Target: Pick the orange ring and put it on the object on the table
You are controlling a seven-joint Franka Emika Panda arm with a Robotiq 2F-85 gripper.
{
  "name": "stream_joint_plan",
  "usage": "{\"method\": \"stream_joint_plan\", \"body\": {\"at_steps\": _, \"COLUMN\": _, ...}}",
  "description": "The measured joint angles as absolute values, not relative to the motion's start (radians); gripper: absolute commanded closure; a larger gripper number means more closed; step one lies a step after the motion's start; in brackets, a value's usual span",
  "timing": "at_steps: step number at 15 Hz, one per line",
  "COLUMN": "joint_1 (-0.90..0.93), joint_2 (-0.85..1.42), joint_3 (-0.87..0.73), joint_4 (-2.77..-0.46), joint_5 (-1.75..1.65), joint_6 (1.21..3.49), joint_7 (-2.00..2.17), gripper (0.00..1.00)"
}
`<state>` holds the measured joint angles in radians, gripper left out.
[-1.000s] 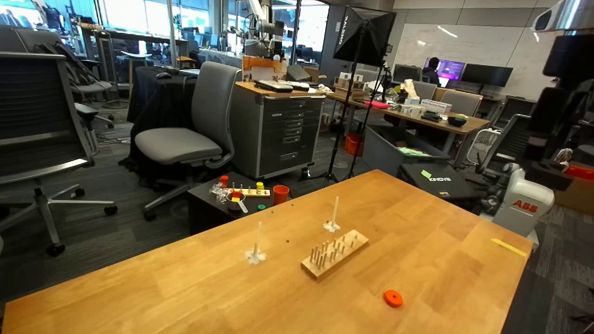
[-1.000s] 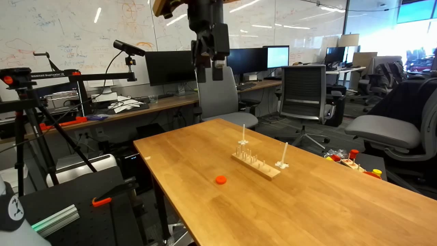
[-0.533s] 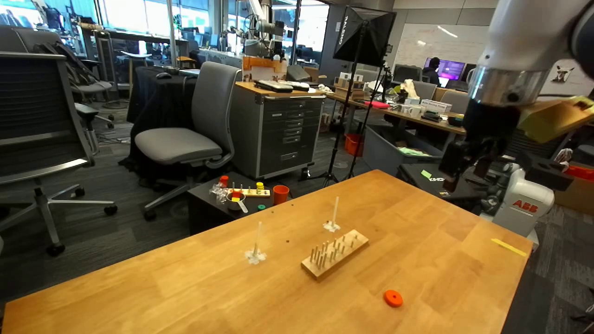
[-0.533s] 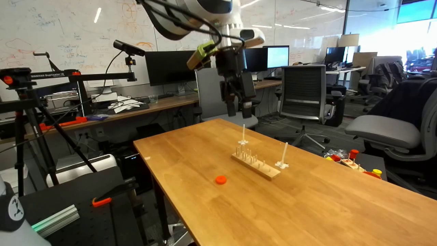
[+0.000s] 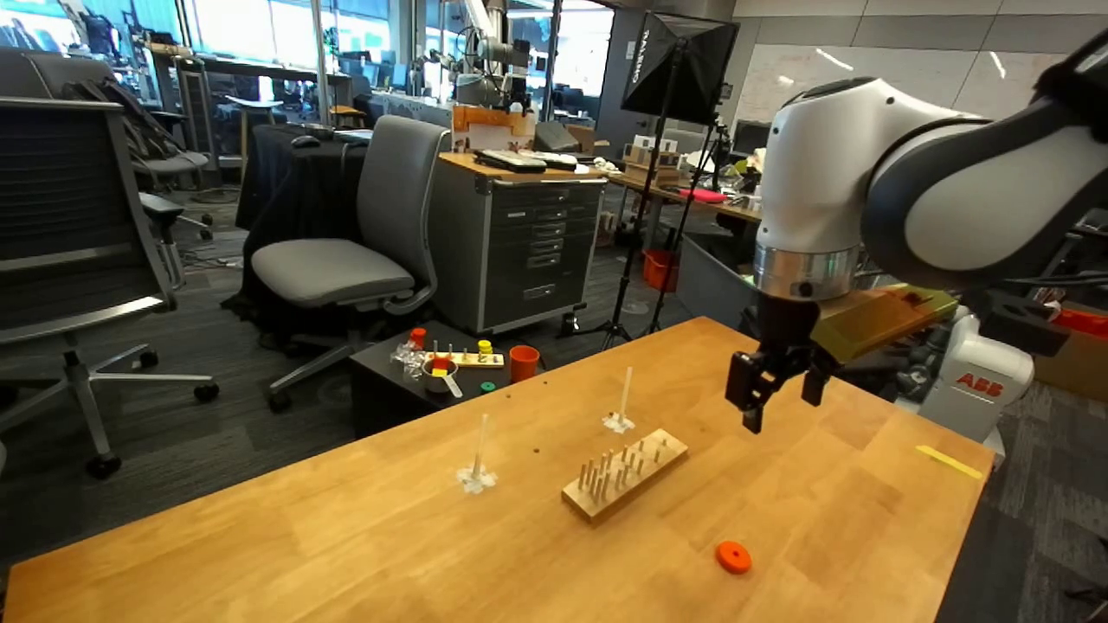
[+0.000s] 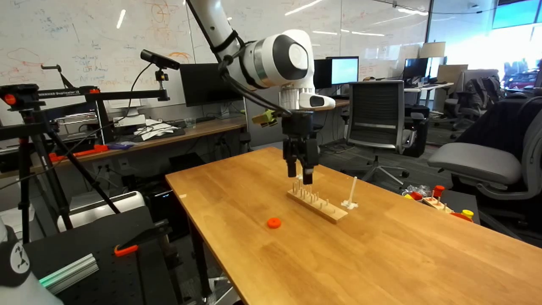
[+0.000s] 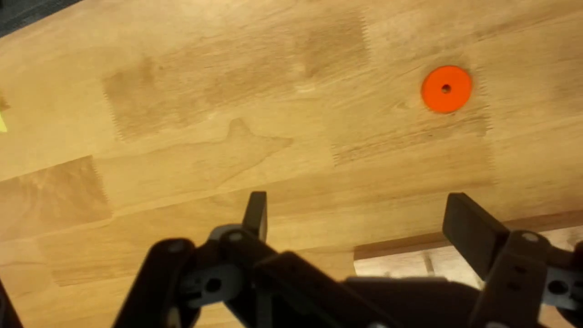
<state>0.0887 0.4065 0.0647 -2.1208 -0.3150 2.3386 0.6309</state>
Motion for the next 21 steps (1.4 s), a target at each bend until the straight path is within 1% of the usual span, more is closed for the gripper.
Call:
{"method": "stream_joint_plan", "body": {"at_steps": 5, "joint_1": 0.179, "joint_2": 0.534, "joint_3": 0.067, "joint_4": -2.033, "joint_5": -0.219, "joint_6": 2.332, "joint_7": 0.612, "gripper": 0.00}}
{"method": "stream_joint_plan", "body": {"at_steps": 9, "joint_1": 0.224, "joint_2": 0.580, "joint_3": 0.061, "joint_4": -2.015, "joint_5": -0.203, "joint_6": 2.325, "joint_7": 0.610, "gripper": 0.00}}
{"method": "stream_joint_plan", "body": {"at_steps": 16, "joint_1": 0.229, "joint_2": 0.586, "joint_3": 0.047, "joint_4": -2.019, "joint_5": -0.203, "joint_6": 2.327, "joint_7": 0.610, "gripper": 0.00}}
{"method": "stream_joint_plan", "body": {"at_steps": 21, "joint_1": 0.229, "joint_2": 0.633, "joint_3": 0.042, "joint_4": -2.021, "joint_5": -0.176, "joint_6": 2.368, "joint_7": 0.609, "gripper": 0.00}}
